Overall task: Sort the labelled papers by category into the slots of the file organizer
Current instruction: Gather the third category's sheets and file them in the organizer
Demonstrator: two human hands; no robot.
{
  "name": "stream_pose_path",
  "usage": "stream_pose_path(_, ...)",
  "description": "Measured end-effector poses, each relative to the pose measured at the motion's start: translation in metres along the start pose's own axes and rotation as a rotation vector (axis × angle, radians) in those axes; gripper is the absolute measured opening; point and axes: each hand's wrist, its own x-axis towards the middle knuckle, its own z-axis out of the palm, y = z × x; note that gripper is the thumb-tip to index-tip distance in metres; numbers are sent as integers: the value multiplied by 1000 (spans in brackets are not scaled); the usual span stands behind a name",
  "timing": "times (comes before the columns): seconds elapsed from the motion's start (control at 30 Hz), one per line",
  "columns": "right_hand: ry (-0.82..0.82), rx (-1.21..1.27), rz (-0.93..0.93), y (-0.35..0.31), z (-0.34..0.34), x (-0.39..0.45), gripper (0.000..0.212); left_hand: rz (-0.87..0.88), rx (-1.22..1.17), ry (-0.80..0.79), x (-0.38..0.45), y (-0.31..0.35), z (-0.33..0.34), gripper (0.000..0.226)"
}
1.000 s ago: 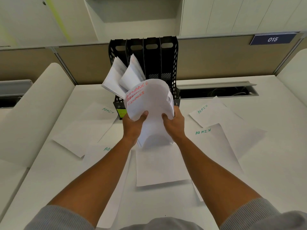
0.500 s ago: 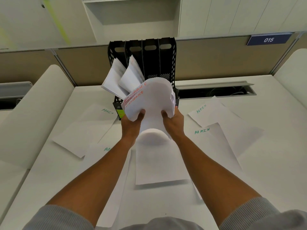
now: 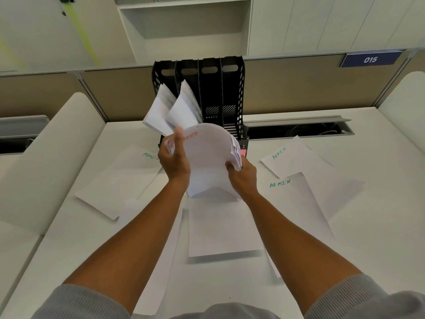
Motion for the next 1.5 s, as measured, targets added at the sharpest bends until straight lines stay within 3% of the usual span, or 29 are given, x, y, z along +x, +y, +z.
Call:
stream_pose_path(0.07,-6,-32,-8,0,-1,-1,26,-32,-6,42,1,6,3,33)
stream_pose_path(0.33,1,2,30,-3,-2,4,20,26,44,100,6,22,8,38)
stream_pose_path(0.47,51,48,31,-11,-6,11,26,74,23,-114,6,19,0,51)
stream_pose_path(0.63,45,129,47,-24,-9,17,29,99,236,-393,5,3,-16,85)
stream_pose_path(0.83,10,153,30,-30,-12,17,32,3,368,-351,1,-16,-21,35)
stream_pose_path(1.07,16,152,-4,-36,-2,10,22,-54,271,-346,-9,-26,-12,38)
stream_pose_path(1.27,-28,81,-1,-17,-2,0,32,-112,347,-393,-12,-46,-20,44)
stream_pose_path(1.5,-35,45,118,3,0,-8,33,-149,302,-376,-16,-52,-28,25)
